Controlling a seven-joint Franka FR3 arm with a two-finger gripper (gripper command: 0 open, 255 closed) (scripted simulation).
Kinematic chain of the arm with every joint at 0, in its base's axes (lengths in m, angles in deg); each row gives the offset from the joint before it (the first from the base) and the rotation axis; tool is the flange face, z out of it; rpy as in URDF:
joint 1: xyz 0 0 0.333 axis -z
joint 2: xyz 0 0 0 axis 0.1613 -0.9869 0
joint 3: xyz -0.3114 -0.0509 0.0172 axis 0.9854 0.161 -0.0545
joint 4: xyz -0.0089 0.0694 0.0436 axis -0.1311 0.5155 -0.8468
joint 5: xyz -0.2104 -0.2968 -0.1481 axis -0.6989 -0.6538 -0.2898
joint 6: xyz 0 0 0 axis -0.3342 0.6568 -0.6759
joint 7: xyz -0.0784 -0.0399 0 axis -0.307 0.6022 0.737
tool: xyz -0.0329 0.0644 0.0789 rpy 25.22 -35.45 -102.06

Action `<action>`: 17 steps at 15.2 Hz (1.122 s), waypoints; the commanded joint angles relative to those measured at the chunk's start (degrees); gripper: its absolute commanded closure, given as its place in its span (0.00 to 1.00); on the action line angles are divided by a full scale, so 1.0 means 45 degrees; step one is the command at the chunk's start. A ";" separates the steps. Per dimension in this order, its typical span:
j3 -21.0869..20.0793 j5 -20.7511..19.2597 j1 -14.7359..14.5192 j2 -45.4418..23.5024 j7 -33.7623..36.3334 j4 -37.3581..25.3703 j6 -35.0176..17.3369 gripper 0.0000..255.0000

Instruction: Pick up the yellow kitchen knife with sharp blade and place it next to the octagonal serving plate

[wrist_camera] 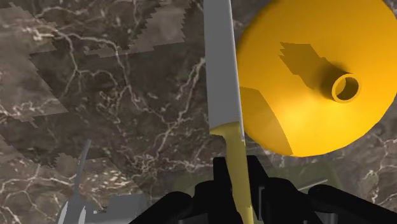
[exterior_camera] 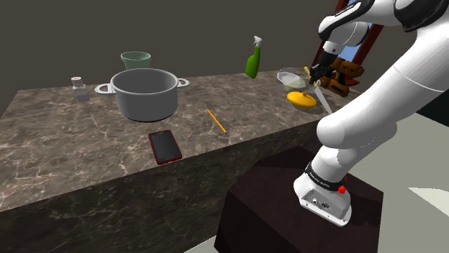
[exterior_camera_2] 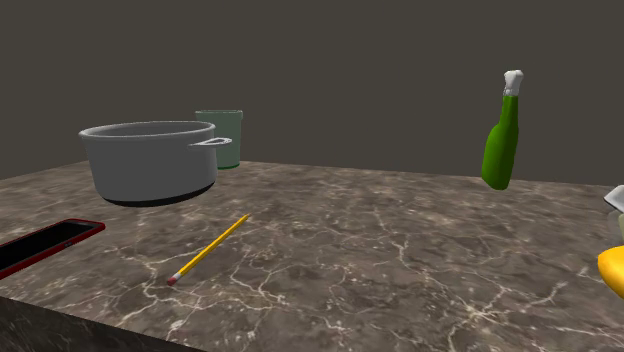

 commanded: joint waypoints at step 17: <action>0.0834 0.0097 -0.0654 -0.1815 -0.0219 0.0559 -0.1064 0.00</action>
